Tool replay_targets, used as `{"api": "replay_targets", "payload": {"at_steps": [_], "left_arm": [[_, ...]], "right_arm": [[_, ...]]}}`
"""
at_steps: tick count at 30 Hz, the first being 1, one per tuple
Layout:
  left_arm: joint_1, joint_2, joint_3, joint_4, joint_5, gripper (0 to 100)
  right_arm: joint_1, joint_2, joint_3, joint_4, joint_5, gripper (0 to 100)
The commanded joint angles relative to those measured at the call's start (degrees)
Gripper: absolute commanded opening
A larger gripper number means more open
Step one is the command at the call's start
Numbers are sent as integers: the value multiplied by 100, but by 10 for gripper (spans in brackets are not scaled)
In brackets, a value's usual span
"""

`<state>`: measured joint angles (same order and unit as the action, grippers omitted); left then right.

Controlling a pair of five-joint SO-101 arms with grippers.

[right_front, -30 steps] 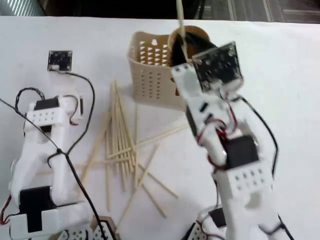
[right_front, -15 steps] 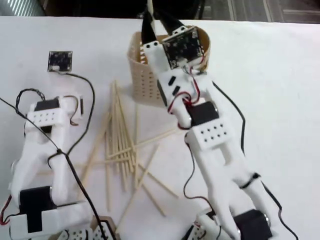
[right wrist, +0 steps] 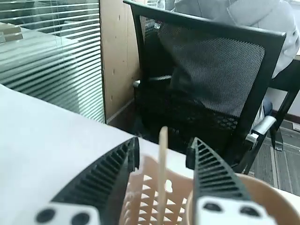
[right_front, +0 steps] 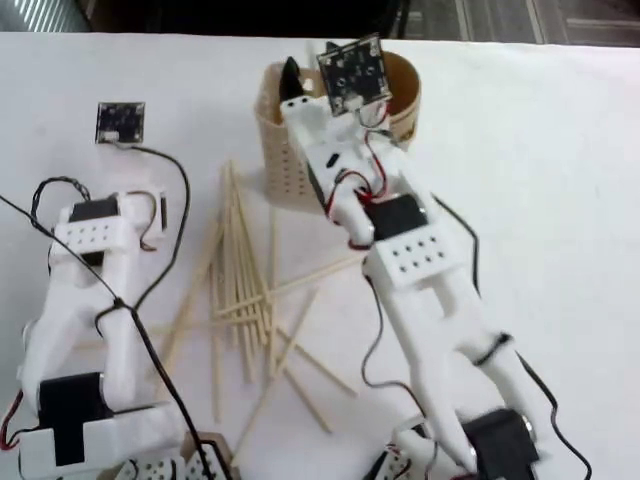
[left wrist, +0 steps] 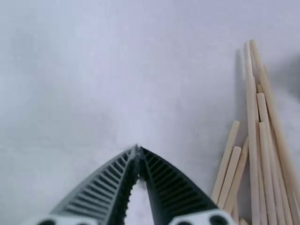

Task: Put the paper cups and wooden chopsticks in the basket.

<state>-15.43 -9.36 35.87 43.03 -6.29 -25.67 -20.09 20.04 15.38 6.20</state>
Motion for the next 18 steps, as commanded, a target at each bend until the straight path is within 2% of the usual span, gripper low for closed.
{"api": "replay_targets", "payload": {"at_steps": [1, 6, 10, 18], "left_arm": [[-57, -198, -35, -114, 0, 27], [-57, -189, -35, -123, 0, 27], [-48, -180, -35, -123, -9, 27], [-13, -180, -35, -123, -35, 27]], "right_arm": [[-4, -831, -396, 1130, -62, 122], [4, -1587, -387, 3116, -26, 21], [40, -2123, 26, 4400, -62, 27], [760, -2985, 2145, 4549, -62, 31]]}}
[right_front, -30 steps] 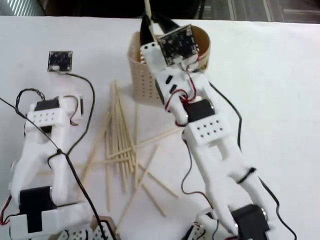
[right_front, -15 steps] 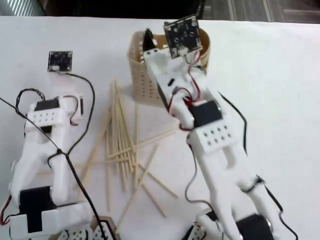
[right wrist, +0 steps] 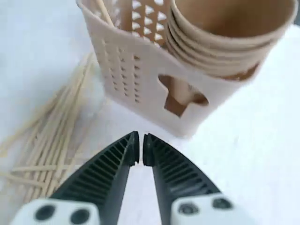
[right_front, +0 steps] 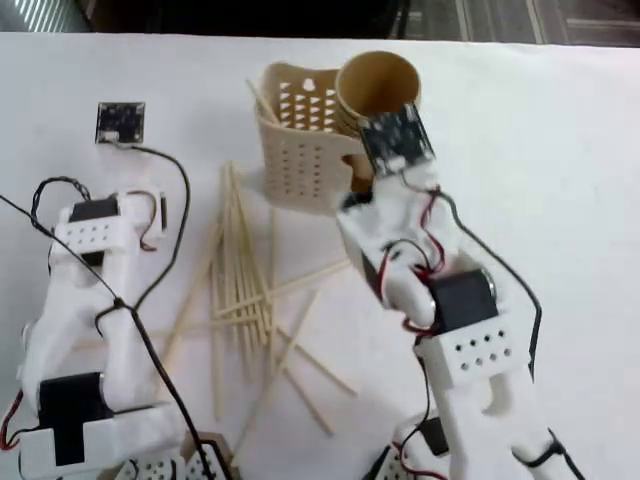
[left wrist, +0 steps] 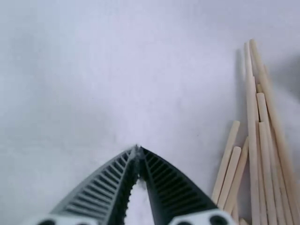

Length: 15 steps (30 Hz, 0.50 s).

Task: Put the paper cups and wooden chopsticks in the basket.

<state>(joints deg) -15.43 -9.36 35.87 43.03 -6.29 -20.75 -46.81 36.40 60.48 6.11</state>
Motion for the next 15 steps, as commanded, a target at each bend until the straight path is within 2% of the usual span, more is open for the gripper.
{"api": "replay_targets", "payload": {"at_steps": [1, 3, 8, 12, 15], "left_arm": [[-13, -180, -35, -114, -167, 27], [4, -180, -35, -97, -404, 27], [321, -207, -123, 167, -484, 33], [725, -171, -387, 862, -440, 149], [1051, -171, -378, 1037, -281, 205]], "right_arm": [[356, -365, 747, -31, -53, 31], [532, -444, 1248, -321, -53, 31], [901, -470, 2338, -1473, -62, 31], [1042, -497, 2778, -1965, -185, 31], [1051, -470, 2813, -2062, -360, 31]]}}
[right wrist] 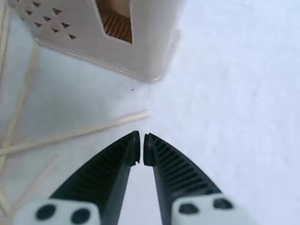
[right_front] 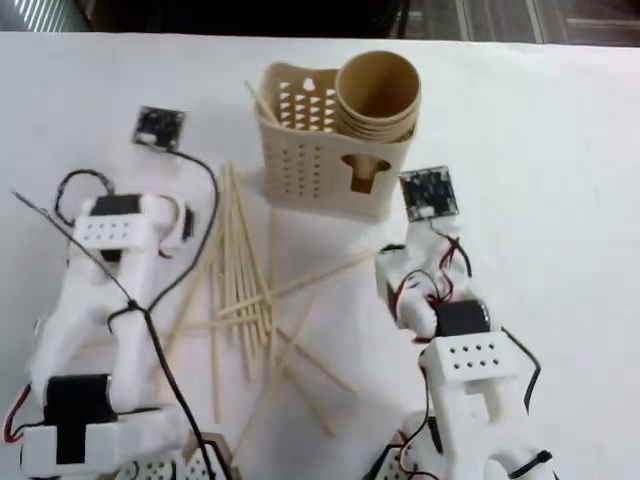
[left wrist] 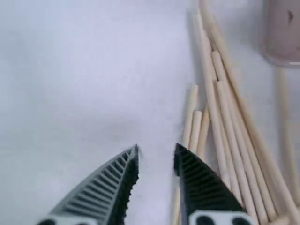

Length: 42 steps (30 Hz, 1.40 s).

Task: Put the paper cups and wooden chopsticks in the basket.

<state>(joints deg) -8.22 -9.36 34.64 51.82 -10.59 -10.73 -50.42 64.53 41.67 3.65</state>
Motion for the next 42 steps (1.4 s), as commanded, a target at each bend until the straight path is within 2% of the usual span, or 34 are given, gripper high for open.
{"api": "replay_targets", "payload": {"at_steps": [1, 5, 11, 18, 25, 31, 42], "left_arm": [[409, -171, -255, 167, 334, 212], [602, -171, -264, 158, 958, 247], [848, -31, -193, 123, 1459, 260], [813, 1473, -765, -246, 1662, 239], [760, 2782, -2268, 818, 1626, 115], [743, 3354, -3095, 1565, 1618, 22], [743, 2369, -3095, 2075, 1257, 22]], "right_arm": [[40, -101, 0, -180, -114, 31], [40, -101, 18, -180, -114, 31], [40, -101, 18, -163, -97, 31], [40, -101, 18, -154, -88, 31], [40, -101, 18, -154, -88, 31], [40, -101, 18, -171, -88, 31], [40, -101, 18, -180, -88, 31]]}}
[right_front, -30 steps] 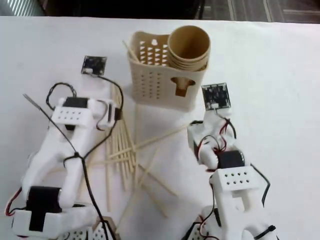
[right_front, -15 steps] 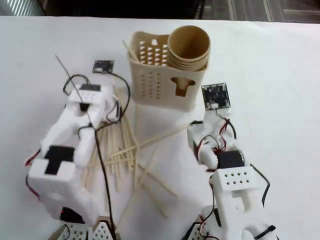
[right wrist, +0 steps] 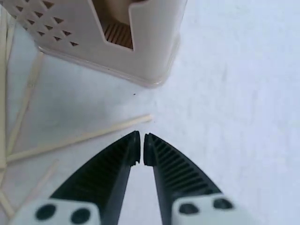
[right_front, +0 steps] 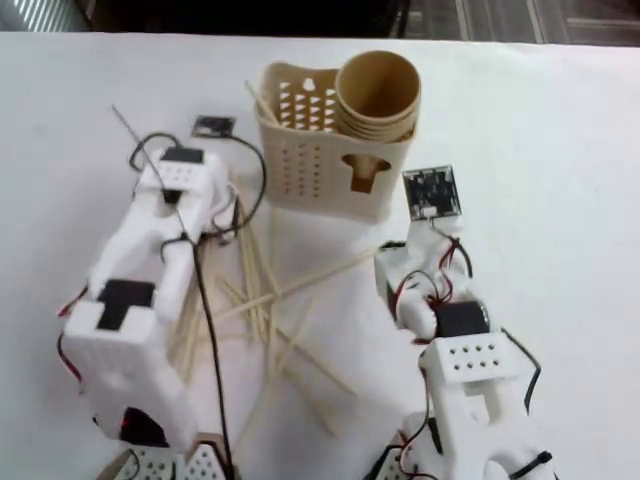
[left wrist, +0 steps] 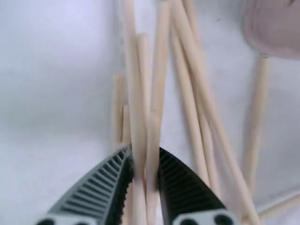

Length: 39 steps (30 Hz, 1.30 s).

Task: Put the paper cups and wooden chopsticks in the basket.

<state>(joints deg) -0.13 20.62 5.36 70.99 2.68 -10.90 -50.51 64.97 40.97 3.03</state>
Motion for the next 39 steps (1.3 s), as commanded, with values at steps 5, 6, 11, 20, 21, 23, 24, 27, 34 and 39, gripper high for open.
{"api": "replay_targets", "payload": {"at_steps": [5, 6, 11, 20, 21, 23, 24, 27, 34, 39], "left_arm": [[-75, -1130, -167, 431, -88, 22], [-75, -1182, -167, 466, -97, 22], [-57, -1253, 167, 246, -571, 22], [-57, -1235, 993, -624, -651, 43], [-66, -1235, 993, -598, -651, 63], [-84, -1226, 993, -527, -651, 112], [-110, -1226, 1002, -484, -651, 130], [-127, -1235, 1073, -457, -703, 124], [-119, -1226, 1125, -501, -1125, 39], [-136, -1226, 1266, -519, -1134, 87]], "right_arm": [[48, -92, -18, -110, -26, 31], [48, -92, -18, -110, -26, 31], [57, -92, -18, -101, -26, 31], [57, -92, -18, -92, -26, 31], [57, -92, -18, -92, -26, 31], [57, -92, -18, -84, -26, 31], [57, -92, -18, -84, -26, 31], [57, -92, -18, -84, -26, 31], [57, -92, -18, -84, -26, 31], [57, -92, -18, -75, -26, 31]]}}
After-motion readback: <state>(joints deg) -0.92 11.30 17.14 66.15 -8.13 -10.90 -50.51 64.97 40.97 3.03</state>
